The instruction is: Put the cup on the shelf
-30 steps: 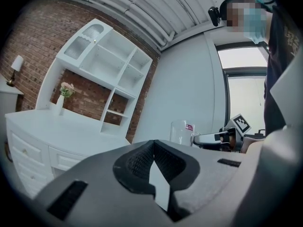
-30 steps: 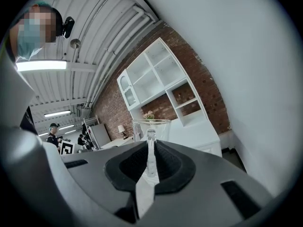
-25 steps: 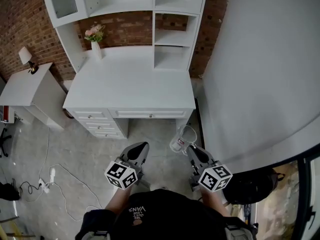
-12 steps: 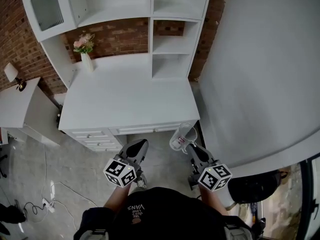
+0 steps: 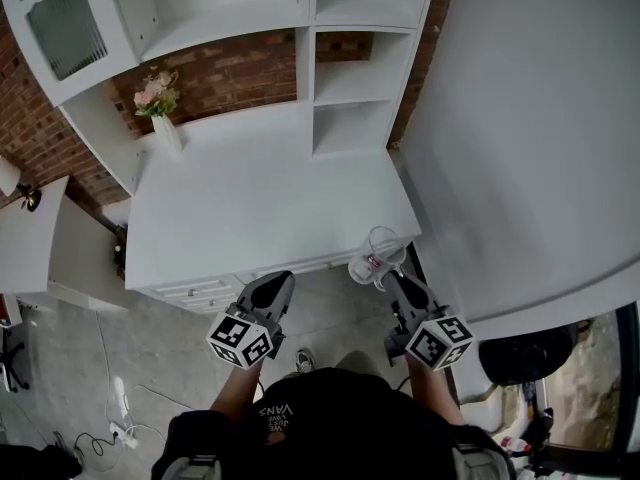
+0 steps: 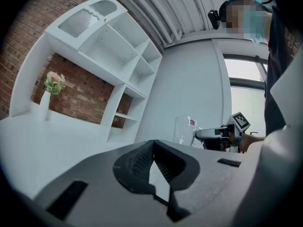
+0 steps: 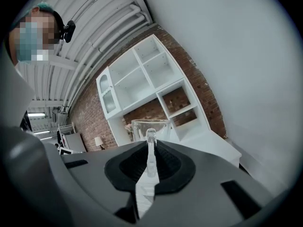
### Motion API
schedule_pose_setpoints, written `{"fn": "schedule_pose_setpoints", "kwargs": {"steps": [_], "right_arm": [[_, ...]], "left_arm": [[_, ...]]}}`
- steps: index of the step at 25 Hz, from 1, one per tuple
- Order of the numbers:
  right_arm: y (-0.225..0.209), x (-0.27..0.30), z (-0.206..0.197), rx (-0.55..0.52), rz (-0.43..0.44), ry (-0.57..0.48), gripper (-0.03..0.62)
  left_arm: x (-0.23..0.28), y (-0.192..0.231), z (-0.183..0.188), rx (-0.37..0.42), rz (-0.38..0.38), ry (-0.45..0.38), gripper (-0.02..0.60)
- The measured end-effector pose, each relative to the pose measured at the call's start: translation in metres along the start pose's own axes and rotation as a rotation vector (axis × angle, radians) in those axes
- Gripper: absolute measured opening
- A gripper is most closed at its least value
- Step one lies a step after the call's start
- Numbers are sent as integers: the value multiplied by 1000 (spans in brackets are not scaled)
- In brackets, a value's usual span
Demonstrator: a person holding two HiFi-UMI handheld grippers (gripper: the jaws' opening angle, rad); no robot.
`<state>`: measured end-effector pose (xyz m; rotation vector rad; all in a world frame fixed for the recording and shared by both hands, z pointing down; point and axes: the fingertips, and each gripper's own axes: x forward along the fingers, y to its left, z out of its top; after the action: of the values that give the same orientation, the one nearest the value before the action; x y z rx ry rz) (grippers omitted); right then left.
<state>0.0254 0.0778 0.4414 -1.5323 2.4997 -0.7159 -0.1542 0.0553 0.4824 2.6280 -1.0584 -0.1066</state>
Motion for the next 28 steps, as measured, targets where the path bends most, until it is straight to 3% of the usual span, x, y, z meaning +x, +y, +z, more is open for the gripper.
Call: {"fn": "schedule_pose_setpoints", "kwargs": {"steps": [7,12,28], "right_arm": [[-23,28,3,-2,-23,-16,28],[-58,52,12,-27,-13,8,28],[-167,132,88,-85,195,98,28]], "left_arm": [[28,21,-2,-23,-23,28,8],[60,37,2,-19,14,22,8],[196,38,28,10,177,-38,8]]}}
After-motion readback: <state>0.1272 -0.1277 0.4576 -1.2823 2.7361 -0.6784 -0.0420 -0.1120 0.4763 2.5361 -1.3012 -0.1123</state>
